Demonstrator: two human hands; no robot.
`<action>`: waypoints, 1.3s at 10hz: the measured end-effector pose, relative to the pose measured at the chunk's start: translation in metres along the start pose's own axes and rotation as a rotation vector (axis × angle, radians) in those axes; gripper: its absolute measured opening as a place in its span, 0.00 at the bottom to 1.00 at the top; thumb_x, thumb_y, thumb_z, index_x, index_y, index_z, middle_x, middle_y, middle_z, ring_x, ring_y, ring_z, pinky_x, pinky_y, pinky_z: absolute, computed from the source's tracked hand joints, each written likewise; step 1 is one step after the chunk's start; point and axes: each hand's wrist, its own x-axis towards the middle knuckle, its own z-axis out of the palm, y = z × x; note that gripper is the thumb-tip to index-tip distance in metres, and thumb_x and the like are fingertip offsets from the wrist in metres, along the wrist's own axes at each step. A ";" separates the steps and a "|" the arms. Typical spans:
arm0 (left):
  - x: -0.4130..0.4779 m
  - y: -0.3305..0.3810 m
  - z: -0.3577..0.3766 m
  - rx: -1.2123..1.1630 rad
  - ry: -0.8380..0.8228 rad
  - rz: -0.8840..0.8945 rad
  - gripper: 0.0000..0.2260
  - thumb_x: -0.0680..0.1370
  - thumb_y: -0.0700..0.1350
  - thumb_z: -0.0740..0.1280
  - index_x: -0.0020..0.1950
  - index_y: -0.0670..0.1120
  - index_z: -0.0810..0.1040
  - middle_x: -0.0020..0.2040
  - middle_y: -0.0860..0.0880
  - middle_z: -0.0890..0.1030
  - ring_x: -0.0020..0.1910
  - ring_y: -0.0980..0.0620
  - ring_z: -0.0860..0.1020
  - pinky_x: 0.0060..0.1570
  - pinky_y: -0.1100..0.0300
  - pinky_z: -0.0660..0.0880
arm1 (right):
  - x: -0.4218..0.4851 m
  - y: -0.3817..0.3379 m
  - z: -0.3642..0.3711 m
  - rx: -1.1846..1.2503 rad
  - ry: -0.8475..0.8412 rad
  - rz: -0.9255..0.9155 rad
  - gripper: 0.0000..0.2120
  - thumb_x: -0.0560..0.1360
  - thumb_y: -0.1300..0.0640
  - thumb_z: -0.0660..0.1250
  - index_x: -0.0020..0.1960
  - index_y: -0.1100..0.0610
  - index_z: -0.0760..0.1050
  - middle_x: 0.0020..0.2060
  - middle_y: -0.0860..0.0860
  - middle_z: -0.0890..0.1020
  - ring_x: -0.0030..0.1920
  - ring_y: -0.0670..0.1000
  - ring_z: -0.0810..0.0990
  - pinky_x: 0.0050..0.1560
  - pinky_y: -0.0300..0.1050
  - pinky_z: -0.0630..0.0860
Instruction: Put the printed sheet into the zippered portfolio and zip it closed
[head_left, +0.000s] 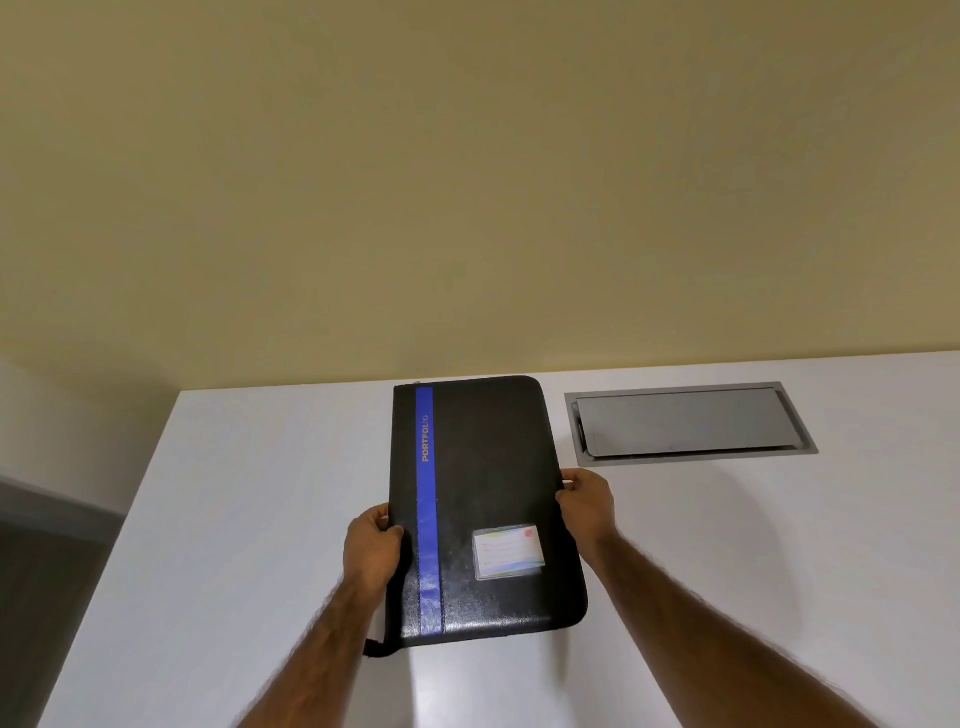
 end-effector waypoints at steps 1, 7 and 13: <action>0.003 0.003 -0.002 0.023 -0.025 0.038 0.17 0.75 0.32 0.63 0.56 0.47 0.83 0.48 0.51 0.87 0.44 0.50 0.86 0.49 0.53 0.82 | 0.000 0.001 0.002 0.005 0.006 0.007 0.08 0.80 0.61 0.62 0.52 0.56 0.80 0.48 0.52 0.84 0.46 0.53 0.82 0.49 0.47 0.83; -0.029 -0.028 0.030 0.784 -0.029 0.433 0.36 0.82 0.61 0.54 0.82 0.47 0.41 0.82 0.48 0.39 0.81 0.47 0.41 0.76 0.57 0.44 | -0.044 0.021 0.015 -0.797 -0.070 -0.395 0.31 0.81 0.44 0.54 0.80 0.52 0.50 0.80 0.52 0.48 0.80 0.57 0.49 0.76 0.54 0.55; -0.054 0.072 -0.015 0.940 0.144 0.677 0.35 0.82 0.62 0.45 0.80 0.45 0.37 0.79 0.48 0.31 0.80 0.47 0.37 0.78 0.56 0.37 | -0.051 -0.040 -0.052 -0.996 0.165 -0.622 0.35 0.73 0.33 0.57 0.73 0.53 0.68 0.72 0.59 0.70 0.68 0.66 0.73 0.62 0.70 0.68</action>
